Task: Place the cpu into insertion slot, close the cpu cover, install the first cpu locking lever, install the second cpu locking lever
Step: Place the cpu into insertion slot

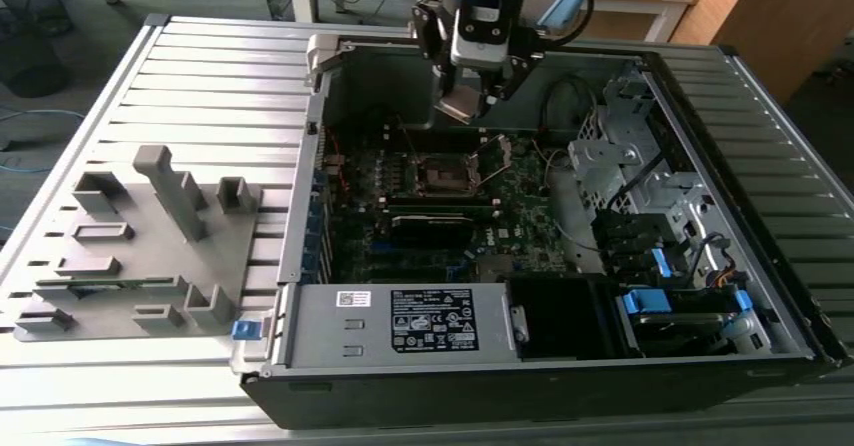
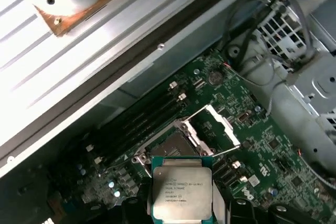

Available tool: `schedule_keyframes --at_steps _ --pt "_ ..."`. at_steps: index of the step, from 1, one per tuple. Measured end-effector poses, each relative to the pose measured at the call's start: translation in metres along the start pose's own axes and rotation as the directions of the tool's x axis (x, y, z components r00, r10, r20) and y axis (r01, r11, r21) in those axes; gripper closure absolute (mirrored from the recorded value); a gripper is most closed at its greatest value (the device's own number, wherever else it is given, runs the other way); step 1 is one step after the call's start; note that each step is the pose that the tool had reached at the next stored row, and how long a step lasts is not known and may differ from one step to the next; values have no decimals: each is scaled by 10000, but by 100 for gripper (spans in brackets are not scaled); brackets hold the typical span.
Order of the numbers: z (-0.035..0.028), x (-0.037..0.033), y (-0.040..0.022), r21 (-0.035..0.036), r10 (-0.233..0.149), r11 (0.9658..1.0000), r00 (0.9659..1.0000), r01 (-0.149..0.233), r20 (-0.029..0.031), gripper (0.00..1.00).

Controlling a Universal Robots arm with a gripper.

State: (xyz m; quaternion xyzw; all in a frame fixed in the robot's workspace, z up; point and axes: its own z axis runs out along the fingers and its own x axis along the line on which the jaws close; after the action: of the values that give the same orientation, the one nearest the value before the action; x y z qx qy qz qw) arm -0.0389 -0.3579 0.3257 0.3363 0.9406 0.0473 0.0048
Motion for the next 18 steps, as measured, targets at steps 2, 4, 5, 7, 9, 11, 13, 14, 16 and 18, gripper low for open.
schedule_keyframes --at_steps 2,4,5,7,9,11,13,14,16,18 --pt "0 0 0 0 29 10000 10000 -29 2 46" --pt "0 0 0 -1 31 10000 10000 -31 3 46" --pt "0 0 0 -1 31 10000 10000 -31 3 46" --pt "1 0 0 -5 155 9999 9999 -155 15 46" --pt "1 0 0 -12 450 9990 9990 -450 42 46" --pt "2 0 0 -22 796 9968 9968 -795 74 46" --pt "2 0 0 -28 1010 9949 9948 -1010 93 46" --pt "2 0 0 -33 1145 9934 9934 -1144 105 46" --pt "2 0 0 -45 1488 9889 9888 -1488 135 46" --pt "2 0 0 -59 1841 9829 9828 -1840 166 46"
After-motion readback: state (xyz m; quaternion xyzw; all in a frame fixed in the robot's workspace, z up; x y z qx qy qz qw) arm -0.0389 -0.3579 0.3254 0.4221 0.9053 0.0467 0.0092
